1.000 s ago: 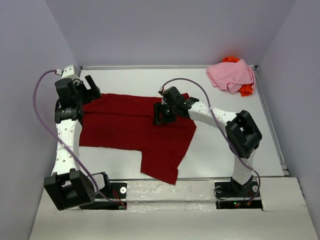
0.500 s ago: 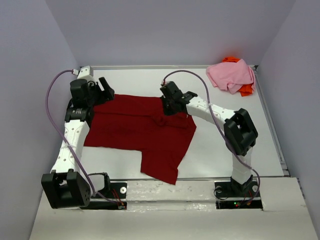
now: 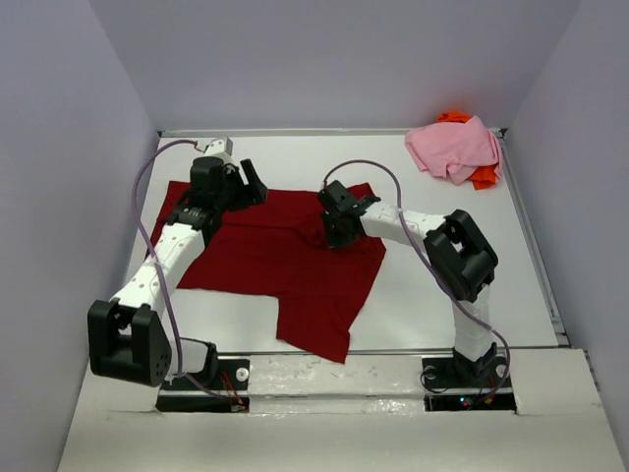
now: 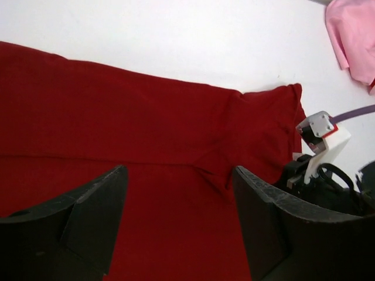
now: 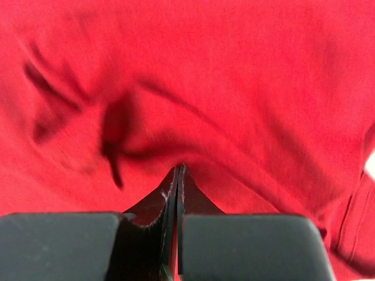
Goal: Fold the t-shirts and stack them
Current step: Fold the tshirt
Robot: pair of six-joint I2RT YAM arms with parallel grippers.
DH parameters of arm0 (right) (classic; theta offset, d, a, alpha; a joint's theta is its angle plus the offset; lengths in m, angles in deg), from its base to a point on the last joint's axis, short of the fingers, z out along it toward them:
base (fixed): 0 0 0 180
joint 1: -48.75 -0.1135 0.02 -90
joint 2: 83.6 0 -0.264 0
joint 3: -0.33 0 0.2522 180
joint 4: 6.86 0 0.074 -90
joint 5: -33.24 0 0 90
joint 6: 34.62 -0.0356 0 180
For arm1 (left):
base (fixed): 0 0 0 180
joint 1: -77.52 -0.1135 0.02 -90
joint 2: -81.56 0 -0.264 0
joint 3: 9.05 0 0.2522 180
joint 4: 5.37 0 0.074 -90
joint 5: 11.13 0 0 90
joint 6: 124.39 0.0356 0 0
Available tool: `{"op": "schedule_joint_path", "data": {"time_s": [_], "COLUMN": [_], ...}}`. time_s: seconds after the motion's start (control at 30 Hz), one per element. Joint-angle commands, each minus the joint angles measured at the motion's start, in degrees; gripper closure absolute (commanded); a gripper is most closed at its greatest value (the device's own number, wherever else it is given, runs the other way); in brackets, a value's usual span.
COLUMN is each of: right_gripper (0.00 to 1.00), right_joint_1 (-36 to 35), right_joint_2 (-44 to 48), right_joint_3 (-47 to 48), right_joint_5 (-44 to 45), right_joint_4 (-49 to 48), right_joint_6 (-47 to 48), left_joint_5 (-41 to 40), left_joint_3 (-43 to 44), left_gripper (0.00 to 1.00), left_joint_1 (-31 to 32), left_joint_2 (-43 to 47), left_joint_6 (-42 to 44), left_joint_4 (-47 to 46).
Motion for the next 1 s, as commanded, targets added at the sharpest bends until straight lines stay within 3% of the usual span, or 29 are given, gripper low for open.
{"op": "schedule_joint_path", "data": {"time_s": [0.0, 0.13, 0.3, 0.37, 0.43, 0.6, 0.73, 0.97], "right_gripper": [1.0, 1.0, 1.0, 1.0, 1.0, 0.9, 0.84, 0.85], "right_joint_1": [0.0, 0.0, 0.0, 0.0, 0.0, 2.8, 7.0, 8.1], "right_joint_2": [7.6, 12.2, 17.1, 20.7, 22.6, 26.7, 29.6, 29.7], "right_joint_3": [-5.1, -12.4, -13.7, -12.8, -11.5, -9.8, -15.1, -19.0], "right_joint_5": [-3.0, -6.7, -10.2, -8.4, -2.7, 5.9, 5.2, 3.1], "right_joint_4": [-3.1, -7.4, -8.2, -7.8, -5.2, 1.0, 1.6, 1.1], "right_joint_6": [-2.7, -5.4, -5.6, -5.6, -5.3, -3.9, -5.4, -7.0], "left_joint_5": [-1.9, -0.8, -0.4, -0.9, -1.7, -4.4, -7.4, -10.5], "left_joint_3": [1.8, 4.2, 8.1, 9.7, 10.9, 11.8, 10.4, 9.7], "left_gripper": [0.21, 0.27, 0.28, 0.34, 0.34, 0.23, 0.26, 0.36], "left_joint_1": [3.7, 7.5, 13.3, 15.2, 17.1, 22.6, 23.9, 25.5], "left_joint_2": [-5.0, -12.2, -17.9, -20.1, -21.6, -25.5, -26.7, -29.5], "left_joint_6": [-3.4, -4.8, -3.9, -2.8, -1.6, 2.7, 3.4, 5.3], "left_joint_4": [-3.3, -4.8, -4.9, -4.9, -4.9, -4.3, -3.3, -3.6]}}
